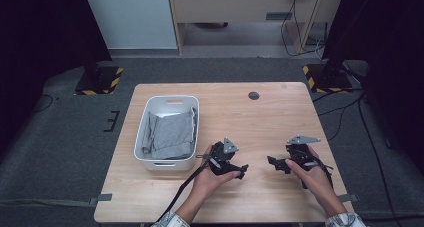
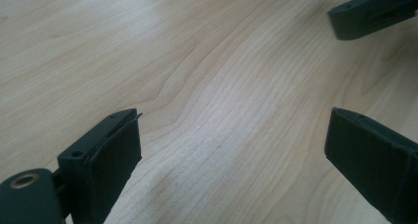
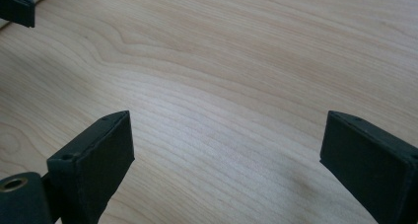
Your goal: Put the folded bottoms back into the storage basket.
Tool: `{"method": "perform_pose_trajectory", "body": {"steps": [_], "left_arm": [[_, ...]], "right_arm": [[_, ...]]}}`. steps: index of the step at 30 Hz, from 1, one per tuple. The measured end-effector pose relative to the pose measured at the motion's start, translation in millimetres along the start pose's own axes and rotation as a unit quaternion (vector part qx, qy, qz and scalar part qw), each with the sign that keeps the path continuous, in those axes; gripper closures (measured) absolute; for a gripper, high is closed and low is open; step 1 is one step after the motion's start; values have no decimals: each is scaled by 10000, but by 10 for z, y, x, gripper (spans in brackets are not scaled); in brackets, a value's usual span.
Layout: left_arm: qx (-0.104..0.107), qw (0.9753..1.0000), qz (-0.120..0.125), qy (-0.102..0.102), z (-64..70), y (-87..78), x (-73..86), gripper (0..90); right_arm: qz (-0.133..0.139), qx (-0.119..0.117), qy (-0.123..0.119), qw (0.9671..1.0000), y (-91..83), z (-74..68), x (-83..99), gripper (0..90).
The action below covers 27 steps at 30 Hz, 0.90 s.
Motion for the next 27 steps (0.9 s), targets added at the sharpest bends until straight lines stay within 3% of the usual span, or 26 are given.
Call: {"method": "perform_pose_trajectory", "body": {"steps": [6,14,18,20,27], "left_arm": [[-152,9993,-245,-224,-132,141,135,75],[-316,9993,-153,-148,-207,158,235,86],[-449,9988,-158,71,-225,153,273,82],[-466,9988,-138,48,-235,139,290,73],[-494,9987,-145,13,-253,103,326,62]], "right_arm": [[-68,156,-8,9999,33,59,90,61],[-74,221,110,9997,106,86,134,61],[-164,387,64,9991,169,83,151,65],[-182,399,91,9990,189,71,160,65],[-132,615,-354,9974,238,34,216,28]]}}
Point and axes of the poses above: each handheld gripper's, and its own axes: y roughly forward along the jaws, x roughly out of its underside, z roughly to its right, the point moved 3 cm from there along y, roughly forward along the jaws, and after that the axes turned 4 degrees about x, right-handed, at the moved point
